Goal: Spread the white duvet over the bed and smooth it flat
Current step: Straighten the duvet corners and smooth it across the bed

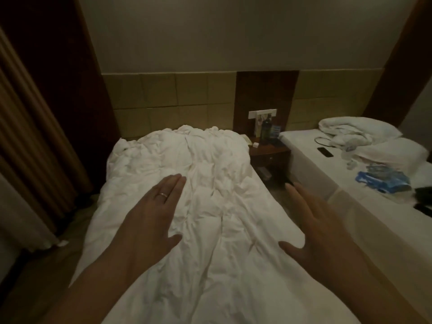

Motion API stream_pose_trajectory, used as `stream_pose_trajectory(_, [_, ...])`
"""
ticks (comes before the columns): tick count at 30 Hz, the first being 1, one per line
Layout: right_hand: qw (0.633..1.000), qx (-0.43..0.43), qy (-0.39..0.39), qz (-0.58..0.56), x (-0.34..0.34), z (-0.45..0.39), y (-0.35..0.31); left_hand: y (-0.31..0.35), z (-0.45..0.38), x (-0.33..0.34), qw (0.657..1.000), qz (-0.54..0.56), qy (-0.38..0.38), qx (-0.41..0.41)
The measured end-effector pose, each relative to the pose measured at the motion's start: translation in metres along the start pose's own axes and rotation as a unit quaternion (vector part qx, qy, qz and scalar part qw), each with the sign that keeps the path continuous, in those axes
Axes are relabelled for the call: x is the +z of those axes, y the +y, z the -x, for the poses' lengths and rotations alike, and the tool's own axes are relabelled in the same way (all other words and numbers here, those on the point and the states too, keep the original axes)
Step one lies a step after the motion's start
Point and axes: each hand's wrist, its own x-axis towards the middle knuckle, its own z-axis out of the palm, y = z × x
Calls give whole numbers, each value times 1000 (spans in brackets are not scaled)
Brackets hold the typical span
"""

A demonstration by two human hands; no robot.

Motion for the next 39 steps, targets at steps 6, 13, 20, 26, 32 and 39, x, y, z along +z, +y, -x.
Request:
stream_pose_trajectory(6, [999,-41,-20,-19,-22,-18,106,119,-22,6,997,42,39,-42])
stream_pose_trajectory(13, [999,-30,15,1,-48,-22,201,202,-71,16,998,22,63,-20])
stream_pose_trajectory(20, [999,32,14,1,-62,-11,274,261,-135,47,999,24,4,39])
stream_pose_trajectory(26, [1000,1,-2,-26,-55,-41,346,330,-179,75,998,60,-6,36])
stream_pose_trajectory(32, [986,-163,-30,-27,-39,-115,389,390,-188,100,995,11,31,-98])
stream_pose_trajectory(39, [942,-323,-66,-62,-5,-167,410,449,-161,93,956,-20,19,-292])
